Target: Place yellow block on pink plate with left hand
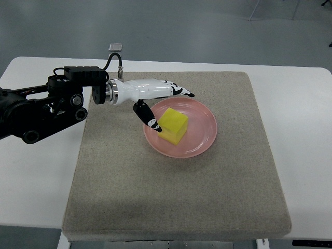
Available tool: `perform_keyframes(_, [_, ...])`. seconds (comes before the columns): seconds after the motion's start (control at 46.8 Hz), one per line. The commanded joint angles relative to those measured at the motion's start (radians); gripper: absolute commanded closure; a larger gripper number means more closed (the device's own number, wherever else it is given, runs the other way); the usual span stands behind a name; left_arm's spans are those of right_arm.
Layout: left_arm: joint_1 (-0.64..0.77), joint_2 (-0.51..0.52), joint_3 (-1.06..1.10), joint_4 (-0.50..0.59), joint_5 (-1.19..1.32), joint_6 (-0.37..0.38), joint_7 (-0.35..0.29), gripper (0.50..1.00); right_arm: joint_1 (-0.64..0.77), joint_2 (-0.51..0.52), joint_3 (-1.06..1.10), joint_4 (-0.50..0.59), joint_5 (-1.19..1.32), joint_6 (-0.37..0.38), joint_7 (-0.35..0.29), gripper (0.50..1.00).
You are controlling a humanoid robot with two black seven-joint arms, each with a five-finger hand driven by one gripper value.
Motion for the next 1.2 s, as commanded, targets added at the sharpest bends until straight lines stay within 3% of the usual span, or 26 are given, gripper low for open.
perform_keyframes(0.0, [0.004,0.009,-0.021,0.038,-0.127,0.000,0.000,0.506,0.000,0.000,0.000,0.000,0.000,-0.001,0.000,0.576])
perform_keyframes(0.235, [0.001,0.006,-0.029,0.155,-0.491,0.011,0.000,0.506,0.000,0.000,0.000,0.000,0.000,0.000,0.000,0.576])
perform_keyframes(0.384, [0.008,-0.012,-0.040,0.288,-0.793,0.032,0.000,0.506,0.000,0.000,0.000,0.000,0.000,0.000,0.000,0.576])
perform_keyframes(0.662, [0.012,-0.013,-0.064,0.475,-1.312,0.008,0.000,0.506,0.000,0.000,0.000,0.000,0.000,0.000,0.000,0.576])
perform_keyframes(0.769, [0.024,0.003,-0.100,0.546,-1.407,-0.067,0.002,0.506,0.000,0.000,0.000,0.000,0.000,0.000,0.000,0.576])
perform_keyframes(0.961, [0.046,-0.006,-0.107,0.704,-1.436,-0.387,0.003,0.506,0.000,0.000,0.000,0.000,0.000,0.000,0.000,0.576])
perform_keyframes(1.089, [0.051,-0.011,-0.113,0.753,-1.494,-0.387,0.008,0.506,0.000,0.000,0.000,0.000,0.000,0.000,0.000,0.576])
perform_keyframes(1.174, [0.054,-0.006,-0.115,0.755,-1.563,-0.387,0.063,0.506,0.000,0.000,0.001,0.000,0.000,0.000,0.000,0.576])
